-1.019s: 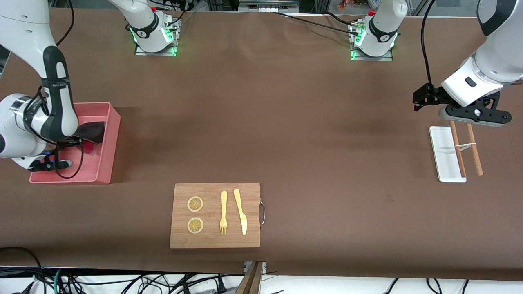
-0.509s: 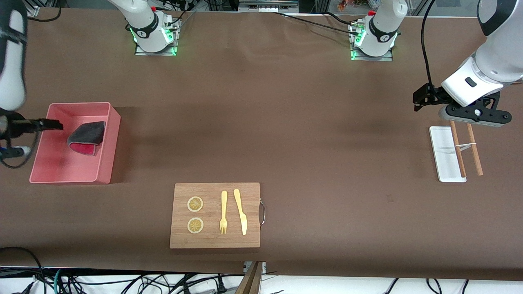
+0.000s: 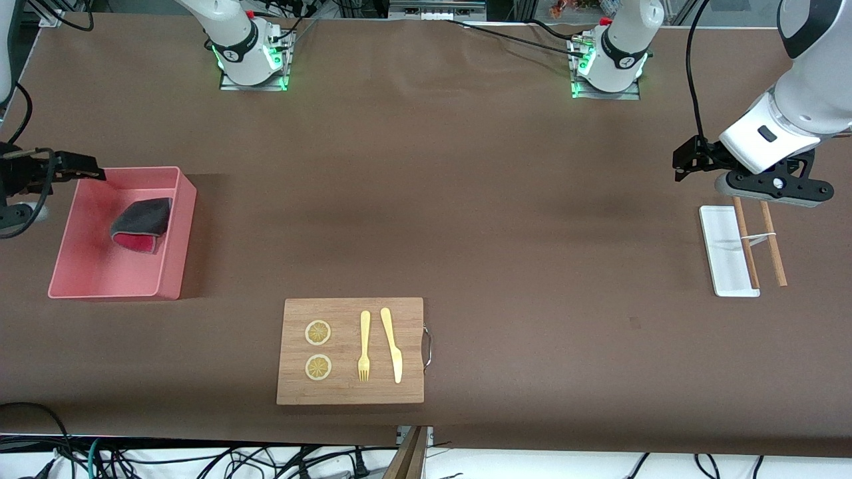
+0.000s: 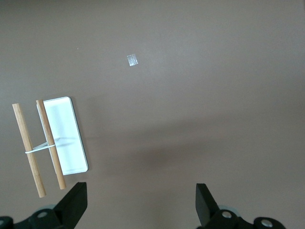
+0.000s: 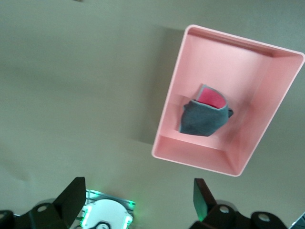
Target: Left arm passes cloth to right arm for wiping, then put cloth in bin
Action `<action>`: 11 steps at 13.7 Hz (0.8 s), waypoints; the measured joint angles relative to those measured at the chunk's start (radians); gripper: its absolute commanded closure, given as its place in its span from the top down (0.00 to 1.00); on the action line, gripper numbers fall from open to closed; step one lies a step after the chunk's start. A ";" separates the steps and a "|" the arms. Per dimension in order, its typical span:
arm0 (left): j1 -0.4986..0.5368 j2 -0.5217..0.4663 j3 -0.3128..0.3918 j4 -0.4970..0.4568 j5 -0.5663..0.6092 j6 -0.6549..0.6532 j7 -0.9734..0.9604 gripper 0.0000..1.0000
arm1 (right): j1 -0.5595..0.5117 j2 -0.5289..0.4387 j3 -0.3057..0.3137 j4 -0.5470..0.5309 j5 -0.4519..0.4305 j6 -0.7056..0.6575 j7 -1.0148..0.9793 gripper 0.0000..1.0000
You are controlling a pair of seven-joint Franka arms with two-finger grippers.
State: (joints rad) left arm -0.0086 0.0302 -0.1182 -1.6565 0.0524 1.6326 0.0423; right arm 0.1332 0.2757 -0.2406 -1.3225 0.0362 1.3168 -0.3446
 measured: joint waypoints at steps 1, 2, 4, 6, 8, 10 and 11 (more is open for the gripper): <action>0.000 0.000 0.000 0.000 0.000 0.000 0.000 1.00 | 0.000 -0.025 0.023 0.000 -0.001 -0.018 0.052 1.00; 0.000 0.000 0.000 0.000 0.000 0.000 0.000 1.00 | 0.000 -0.046 0.041 0.000 -0.010 -0.029 0.085 1.00; 0.000 0.000 0.000 0.000 0.000 0.000 0.000 1.00 | -0.008 -0.081 0.065 0.001 -0.036 -0.024 0.110 1.00; 0.000 0.000 0.000 0.000 0.000 0.000 0.000 1.00 | -0.033 -0.119 0.089 -0.002 -0.039 0.018 0.111 1.00; 0.000 0.000 0.000 0.000 0.000 0.000 0.000 1.00 | -0.063 -0.153 0.101 -0.022 -0.040 0.026 0.111 1.00; 0.000 0.000 0.000 0.000 0.000 0.000 0.000 1.00 | -0.096 -0.173 0.111 -0.056 -0.039 0.026 0.108 1.00; 0.000 0.000 0.000 0.000 0.000 0.000 0.000 1.00 | -0.105 -0.177 0.120 -0.066 -0.039 0.025 0.113 1.00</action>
State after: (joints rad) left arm -0.0085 0.0302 -0.1182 -1.6564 0.0524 1.6322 0.0423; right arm 0.0278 0.0985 -0.1208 -1.3888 -0.0029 1.3416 -0.2314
